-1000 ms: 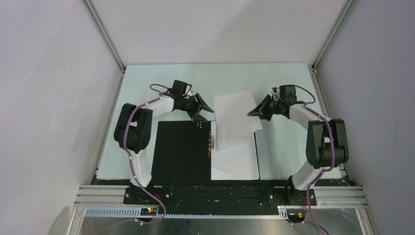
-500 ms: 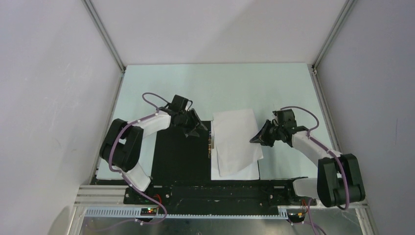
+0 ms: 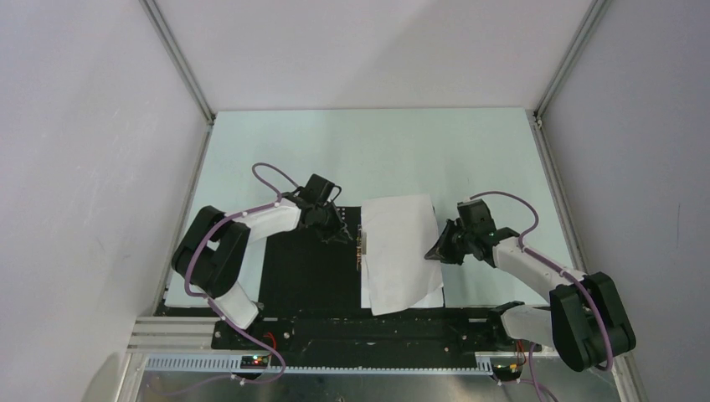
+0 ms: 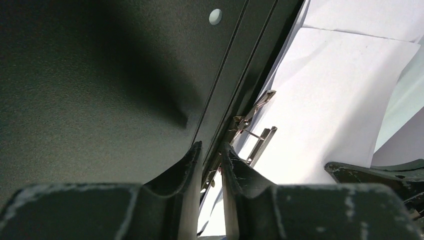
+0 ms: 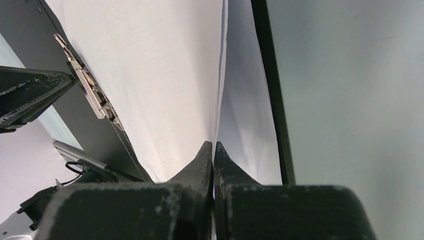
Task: Put the files into the folder
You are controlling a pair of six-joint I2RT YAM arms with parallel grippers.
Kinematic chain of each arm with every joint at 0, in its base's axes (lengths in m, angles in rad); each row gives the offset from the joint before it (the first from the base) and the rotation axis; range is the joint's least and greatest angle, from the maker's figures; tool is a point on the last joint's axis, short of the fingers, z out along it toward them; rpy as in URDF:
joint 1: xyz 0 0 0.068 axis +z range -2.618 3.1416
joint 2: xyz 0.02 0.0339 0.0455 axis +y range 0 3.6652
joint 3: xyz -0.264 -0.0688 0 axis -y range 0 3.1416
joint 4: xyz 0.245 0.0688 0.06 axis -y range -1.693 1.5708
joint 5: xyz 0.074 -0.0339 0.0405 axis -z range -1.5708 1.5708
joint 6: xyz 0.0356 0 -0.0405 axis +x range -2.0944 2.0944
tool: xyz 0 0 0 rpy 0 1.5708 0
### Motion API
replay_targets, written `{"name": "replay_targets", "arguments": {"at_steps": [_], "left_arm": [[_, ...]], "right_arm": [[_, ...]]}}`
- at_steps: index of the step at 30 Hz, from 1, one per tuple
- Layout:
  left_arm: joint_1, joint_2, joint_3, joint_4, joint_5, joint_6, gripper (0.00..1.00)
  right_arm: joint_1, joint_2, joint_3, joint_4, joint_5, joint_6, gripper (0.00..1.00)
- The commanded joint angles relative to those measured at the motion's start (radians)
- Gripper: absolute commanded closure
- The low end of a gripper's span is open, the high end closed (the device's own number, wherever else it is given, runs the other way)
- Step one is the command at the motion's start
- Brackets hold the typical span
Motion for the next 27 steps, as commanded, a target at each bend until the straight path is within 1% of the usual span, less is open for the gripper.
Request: {"name": "replay_targets", "arguments": {"at_steps": [1, 4, 6, 7, 8, 9, 10, 11, 12, 13, 14, 15, 17, 21, 27], "left_arm": [[-0.006, -0.009, 0.001, 0.014, -0.032, -0.005, 0.77], [-0.009, 0.004, -0.002, 0.014, -0.026, -0.002, 0.79], [-0.01, 0.008, -0.001, 0.014, -0.023, 0.001, 0.8], [-0.011, 0.01, -0.002, 0.015, -0.023, 0.0, 0.8], [-0.012, 0.012, -0.003, 0.015, -0.022, 0.0, 0.8], [-0.013, 0.012, -0.002, 0.016, -0.021, 0.0, 0.81], [-0.013, 0.014, -0.002, 0.015, -0.02, 0.0, 0.81], [-0.012, 0.014, -0.002, 0.014, -0.02, 0.0, 0.81], [-0.013, 0.014, -0.001, 0.015, -0.019, 0.001, 0.81], [-0.013, 0.013, -0.002, 0.014, -0.018, 0.002, 0.81], [-0.013, 0.012, 0.0, 0.014, -0.018, 0.004, 0.81], [-0.013, 0.011, 0.0, 0.013, -0.017, 0.005, 0.81], [-0.012, 0.012, 0.001, 0.014, -0.016, 0.007, 0.81], [-0.013, 0.012, -0.002, 0.013, -0.014, 0.012, 0.81], [-0.013, 0.013, 0.002, 0.013, 0.0, 0.034, 0.82]], "right_arm": [[0.033, -0.021, -0.007, 0.014, 0.071, 0.022, 1.0], [0.044, -0.027, -0.016, 0.015, 0.074, 0.041, 1.0], [0.079, -0.026, -0.021, 0.019, 0.093, 0.063, 0.99], [0.089, -0.025, -0.023, 0.022, 0.1, 0.077, 0.94], [0.108, -0.023, -0.024, 0.023, 0.115, 0.084, 0.91], [0.116, -0.021, -0.026, 0.024, 0.12, 0.095, 0.83], [0.131, -0.02, -0.027, 0.024, 0.13, 0.101, 0.78], [0.137, -0.022, -0.029, 0.021, 0.134, 0.105, 0.67], [0.147, -0.025, -0.032, 0.018, 0.144, 0.107, 0.62], [0.152, -0.033, -0.032, 0.007, 0.152, 0.106, 0.5], [0.158, -0.039, -0.032, -0.001, 0.168, 0.104, 0.45], [0.159, -0.05, -0.032, -0.017, 0.175, 0.101, 0.37], [0.16, -0.069, -0.032, -0.042, 0.193, 0.095, 0.29], [0.16, -0.097, -0.032, -0.08, 0.227, 0.077, 0.21], [0.142, -0.075, -0.032, -0.069, 0.256, 0.031, 0.2]]}}
